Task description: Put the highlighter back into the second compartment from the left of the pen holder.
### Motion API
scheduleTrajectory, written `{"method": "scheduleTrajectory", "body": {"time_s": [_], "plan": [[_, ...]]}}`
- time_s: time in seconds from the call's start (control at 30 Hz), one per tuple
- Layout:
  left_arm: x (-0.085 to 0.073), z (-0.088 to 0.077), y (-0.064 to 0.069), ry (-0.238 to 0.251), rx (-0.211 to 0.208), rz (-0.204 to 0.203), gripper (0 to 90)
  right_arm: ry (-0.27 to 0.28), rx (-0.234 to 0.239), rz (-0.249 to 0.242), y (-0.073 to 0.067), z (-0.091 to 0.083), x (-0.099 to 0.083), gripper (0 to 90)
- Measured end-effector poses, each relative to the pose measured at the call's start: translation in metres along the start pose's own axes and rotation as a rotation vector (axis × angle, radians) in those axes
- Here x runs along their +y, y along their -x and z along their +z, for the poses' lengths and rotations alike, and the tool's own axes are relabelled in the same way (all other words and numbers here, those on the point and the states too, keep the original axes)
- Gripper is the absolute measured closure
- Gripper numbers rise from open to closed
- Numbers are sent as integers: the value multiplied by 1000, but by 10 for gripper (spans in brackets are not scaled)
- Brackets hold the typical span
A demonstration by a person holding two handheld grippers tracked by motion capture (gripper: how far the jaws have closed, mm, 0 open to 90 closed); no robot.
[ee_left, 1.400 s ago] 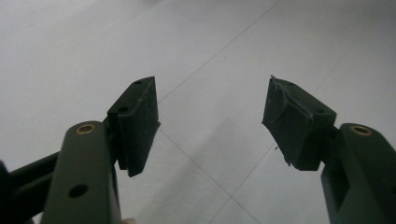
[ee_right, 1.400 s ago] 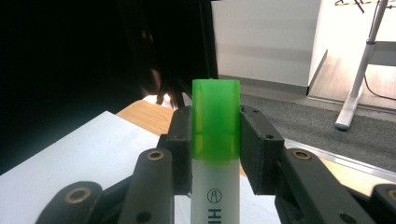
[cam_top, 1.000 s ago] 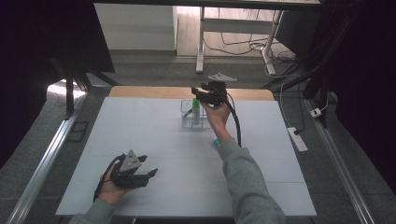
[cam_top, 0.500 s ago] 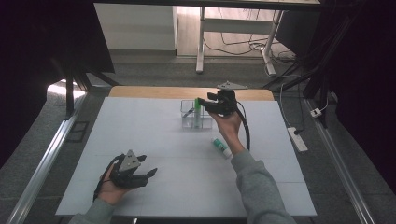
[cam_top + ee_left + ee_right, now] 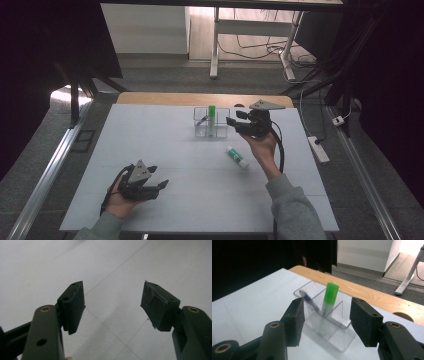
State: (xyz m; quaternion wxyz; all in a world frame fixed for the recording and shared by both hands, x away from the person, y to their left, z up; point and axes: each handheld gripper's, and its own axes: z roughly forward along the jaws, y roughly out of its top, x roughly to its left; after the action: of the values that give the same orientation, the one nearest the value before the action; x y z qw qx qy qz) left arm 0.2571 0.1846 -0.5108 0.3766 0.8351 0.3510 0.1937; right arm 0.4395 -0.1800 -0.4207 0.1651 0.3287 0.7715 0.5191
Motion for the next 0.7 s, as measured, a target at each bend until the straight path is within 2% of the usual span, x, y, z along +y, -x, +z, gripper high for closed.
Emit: {"method": "scheduleTrajectory", "body": {"time_s": [0.33,0.57,0.7], "plan": [[0,1,-2,2,-6,-6,351,-35,13,-21,-6,-26,-18,446],[-1,0,-3,10,-10,-10,351,-91,-24,-70,-14,-44,-28,440],[0,0,-2,7,-7,-2,351,-113,-20,-71,-17,-54,-34,432]]}}
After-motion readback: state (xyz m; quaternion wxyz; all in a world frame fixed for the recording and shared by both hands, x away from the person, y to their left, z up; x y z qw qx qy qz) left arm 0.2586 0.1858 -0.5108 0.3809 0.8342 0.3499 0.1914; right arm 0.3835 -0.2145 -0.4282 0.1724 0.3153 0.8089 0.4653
